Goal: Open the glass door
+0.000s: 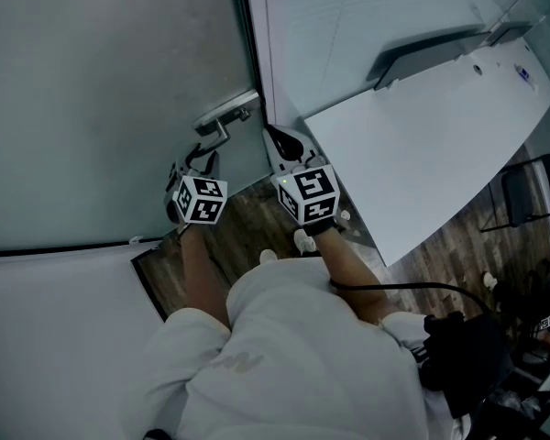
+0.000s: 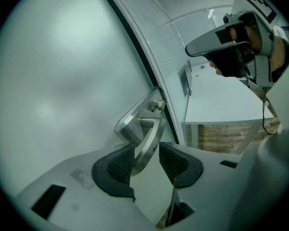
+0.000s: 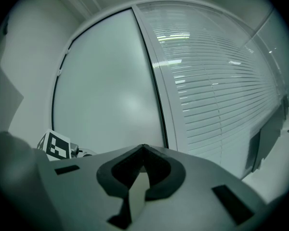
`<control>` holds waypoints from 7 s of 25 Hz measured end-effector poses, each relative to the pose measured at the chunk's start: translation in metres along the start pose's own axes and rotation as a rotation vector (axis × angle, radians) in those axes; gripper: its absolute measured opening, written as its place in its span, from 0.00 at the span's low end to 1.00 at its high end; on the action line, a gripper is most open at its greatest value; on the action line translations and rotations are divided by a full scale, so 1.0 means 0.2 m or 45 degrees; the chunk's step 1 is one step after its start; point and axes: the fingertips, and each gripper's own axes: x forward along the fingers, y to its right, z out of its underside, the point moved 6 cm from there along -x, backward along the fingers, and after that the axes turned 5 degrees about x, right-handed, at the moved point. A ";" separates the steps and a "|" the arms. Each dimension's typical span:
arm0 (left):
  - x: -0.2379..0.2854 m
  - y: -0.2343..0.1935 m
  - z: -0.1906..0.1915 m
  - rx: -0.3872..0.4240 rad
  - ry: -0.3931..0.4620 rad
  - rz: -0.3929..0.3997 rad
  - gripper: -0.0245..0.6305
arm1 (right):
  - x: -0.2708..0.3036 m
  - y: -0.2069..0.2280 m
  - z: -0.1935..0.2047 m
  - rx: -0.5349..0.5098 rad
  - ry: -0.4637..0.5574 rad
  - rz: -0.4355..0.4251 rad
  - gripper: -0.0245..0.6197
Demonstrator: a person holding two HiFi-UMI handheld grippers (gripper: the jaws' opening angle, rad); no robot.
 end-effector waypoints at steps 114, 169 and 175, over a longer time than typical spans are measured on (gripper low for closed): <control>-0.56 0.60 0.10 0.155 -0.197 -0.126 0.27 | -1.71 -0.12 0.23 0.044 0.033 0.159 0.04; -2.47 1.72 1.24 -0.264 -0.227 -0.454 0.04 | -2.61 -1.41 0.73 0.090 -0.157 -0.540 0.04; -2.64 1.96 1.38 -0.616 -0.034 -0.472 0.04 | -2.64 -1.53 0.76 -0.068 -0.151 -0.625 0.04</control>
